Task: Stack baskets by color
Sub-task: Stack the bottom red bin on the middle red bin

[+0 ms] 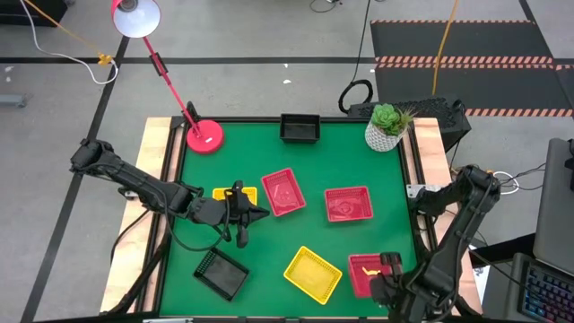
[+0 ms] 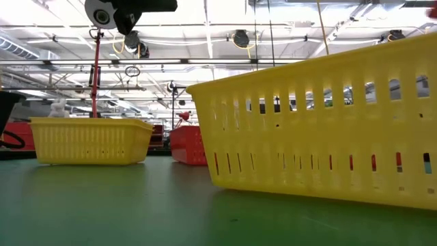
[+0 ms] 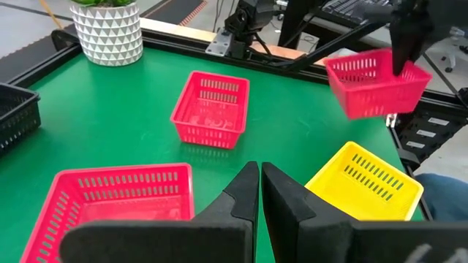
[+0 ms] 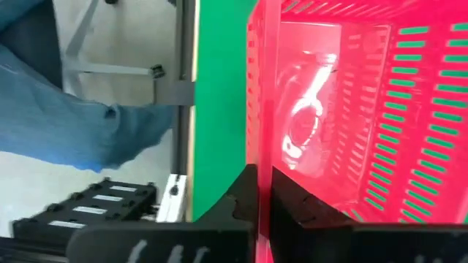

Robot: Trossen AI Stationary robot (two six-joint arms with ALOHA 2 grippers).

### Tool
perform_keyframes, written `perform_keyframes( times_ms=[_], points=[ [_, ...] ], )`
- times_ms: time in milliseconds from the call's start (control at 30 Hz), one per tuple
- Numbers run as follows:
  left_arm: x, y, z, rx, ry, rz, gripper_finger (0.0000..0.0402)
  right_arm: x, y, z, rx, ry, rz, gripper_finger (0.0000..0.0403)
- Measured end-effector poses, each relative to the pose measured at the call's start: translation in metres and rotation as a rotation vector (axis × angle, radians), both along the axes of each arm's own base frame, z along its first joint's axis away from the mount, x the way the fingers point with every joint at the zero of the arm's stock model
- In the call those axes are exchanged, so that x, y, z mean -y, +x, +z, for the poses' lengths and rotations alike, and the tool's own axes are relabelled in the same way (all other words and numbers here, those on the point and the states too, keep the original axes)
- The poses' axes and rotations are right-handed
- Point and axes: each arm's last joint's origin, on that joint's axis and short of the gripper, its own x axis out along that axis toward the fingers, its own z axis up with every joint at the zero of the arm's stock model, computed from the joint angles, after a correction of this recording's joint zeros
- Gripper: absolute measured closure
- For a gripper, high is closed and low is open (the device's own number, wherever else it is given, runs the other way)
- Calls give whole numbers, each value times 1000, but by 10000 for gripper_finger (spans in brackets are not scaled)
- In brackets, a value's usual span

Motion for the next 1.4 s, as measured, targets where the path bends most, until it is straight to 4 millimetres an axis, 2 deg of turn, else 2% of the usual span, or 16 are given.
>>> perform_keyframes(
  times_ms=[300, 533, 1033, 1400],
  points=[
    [2, -1, -1, -8, 9, -9, 383, 25, 3, 57, 52, -144, 53, 401],
    [1, -1, -2, -19, 14, -9, 383, 46, 12, 79, 47, -183, 84, 401],
    [1, -2, -2, -23, 15, -8, 383, 93, 53, 84, 63, -243, 142, 401],
    [2, -2, -2, -27, 16, -11, 382, 130, 74, 84, 66, -318, 149, 401]
  ],
)
